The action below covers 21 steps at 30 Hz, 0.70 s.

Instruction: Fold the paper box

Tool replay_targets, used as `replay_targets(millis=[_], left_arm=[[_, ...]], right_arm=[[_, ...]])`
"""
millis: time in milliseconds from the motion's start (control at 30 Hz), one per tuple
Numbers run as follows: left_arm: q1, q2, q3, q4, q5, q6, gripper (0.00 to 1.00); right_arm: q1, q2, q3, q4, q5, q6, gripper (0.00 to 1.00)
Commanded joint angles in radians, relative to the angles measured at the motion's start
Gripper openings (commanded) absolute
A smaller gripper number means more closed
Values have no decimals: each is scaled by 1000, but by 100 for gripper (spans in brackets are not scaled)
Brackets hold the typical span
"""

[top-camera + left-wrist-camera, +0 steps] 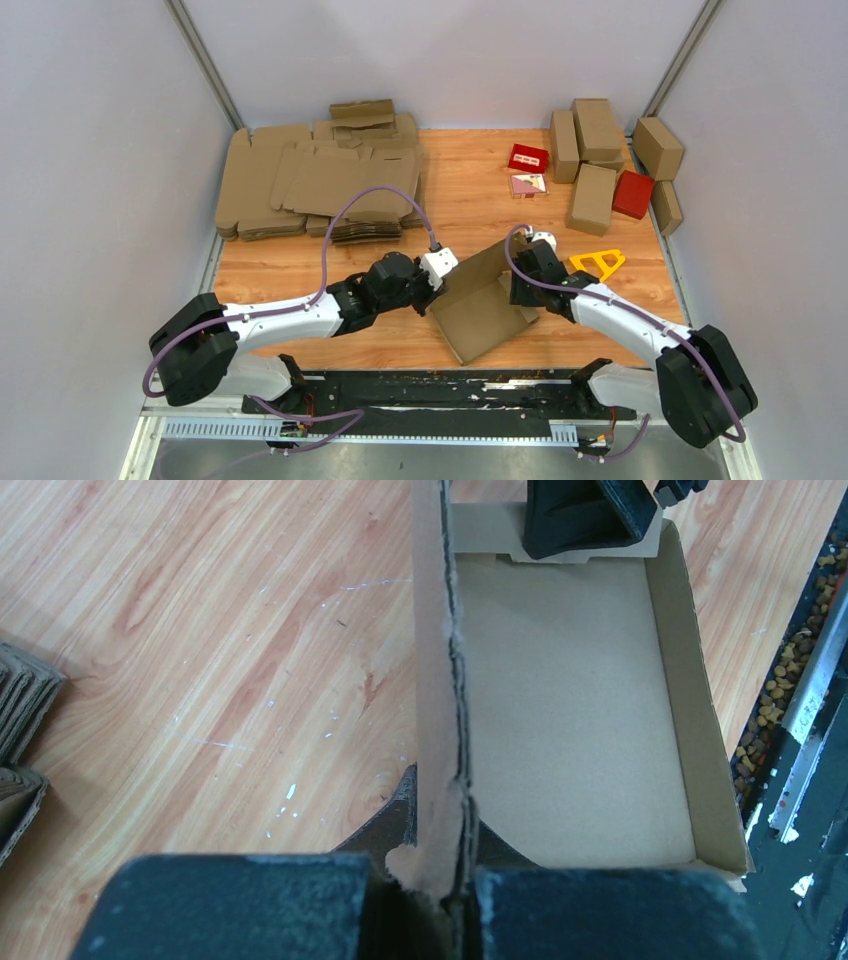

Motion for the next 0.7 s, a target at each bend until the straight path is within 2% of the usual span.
replay_targets(millis=[0, 100, 267, 400, 533, 667], left_arm=[[-4, -16, 18, 38, -11, 6, 0], [-4, -14, 19, 38, -11, 7, 0], [-4, -12, 19, 36, -12, 8, 0], [-4, -13, 19, 36, -12, 8, 0], [-4, -17, 18, 36, -14, 9, 0], [-4, -18, 17, 37, -15, 8, 1]], right_arm=[[7, 27, 23, -18, 9, -30, 40], [11, 7, 17, 7, -73, -46, 42], [11, 9, 22, 6, -77, -38, 43], [11, 70, 45, -42, -4, -25, 47], [16, 80, 56, -77, 90, 5, 38], [22, 64, 56, -89, 124, 22, 37]])
